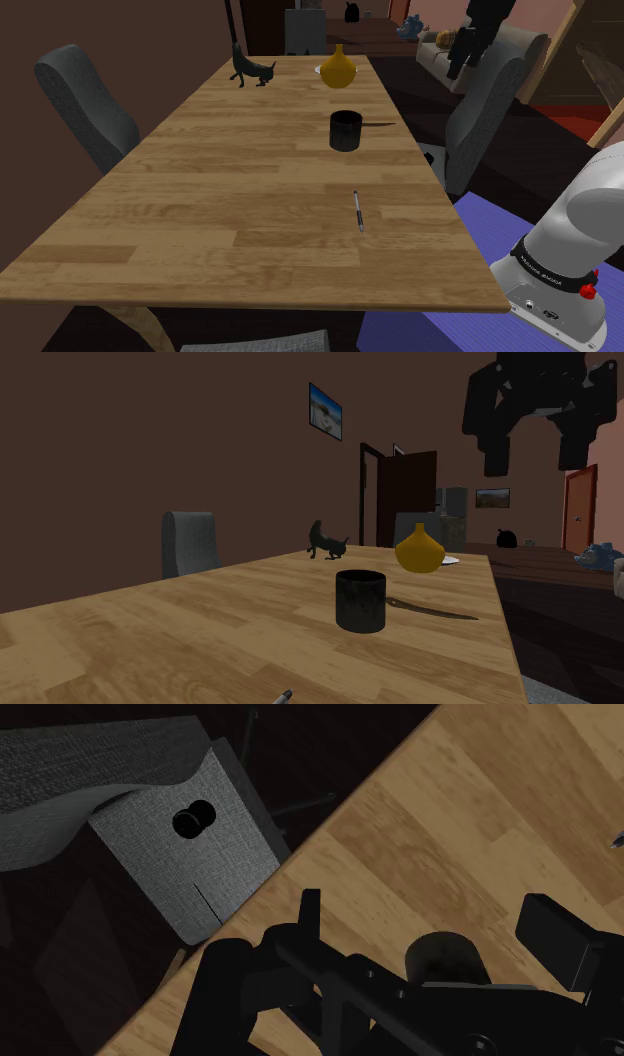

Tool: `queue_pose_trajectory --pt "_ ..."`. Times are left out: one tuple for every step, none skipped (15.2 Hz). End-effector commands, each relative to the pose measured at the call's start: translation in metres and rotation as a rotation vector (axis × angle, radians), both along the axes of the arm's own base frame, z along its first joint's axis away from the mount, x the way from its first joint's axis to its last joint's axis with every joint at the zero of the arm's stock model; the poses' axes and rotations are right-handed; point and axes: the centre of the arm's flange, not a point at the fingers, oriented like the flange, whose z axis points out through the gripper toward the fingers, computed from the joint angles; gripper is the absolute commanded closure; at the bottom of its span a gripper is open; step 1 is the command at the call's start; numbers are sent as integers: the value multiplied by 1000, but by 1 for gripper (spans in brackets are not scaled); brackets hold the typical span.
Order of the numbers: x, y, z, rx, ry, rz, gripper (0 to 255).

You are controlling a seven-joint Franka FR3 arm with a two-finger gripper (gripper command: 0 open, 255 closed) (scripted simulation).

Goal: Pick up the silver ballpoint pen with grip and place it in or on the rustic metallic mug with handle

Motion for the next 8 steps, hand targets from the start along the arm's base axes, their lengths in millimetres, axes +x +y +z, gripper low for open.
queue_pose_trajectory --pt "0 0 0 0 0 0 0" --pt "-2 10 -8 2 3 -26 0" --pt "-4 21 -16 3 7 -51 0" --pt "-6 31 -23 5 10 -77 0" --pt "-8 41 -31 7 14 -103 0" --pt "-9 52 -39 9 17 -128 0" --pt "-10 62 -47 10 20 -154 0" --pt "-11 73 -54 12 24 -180 0"
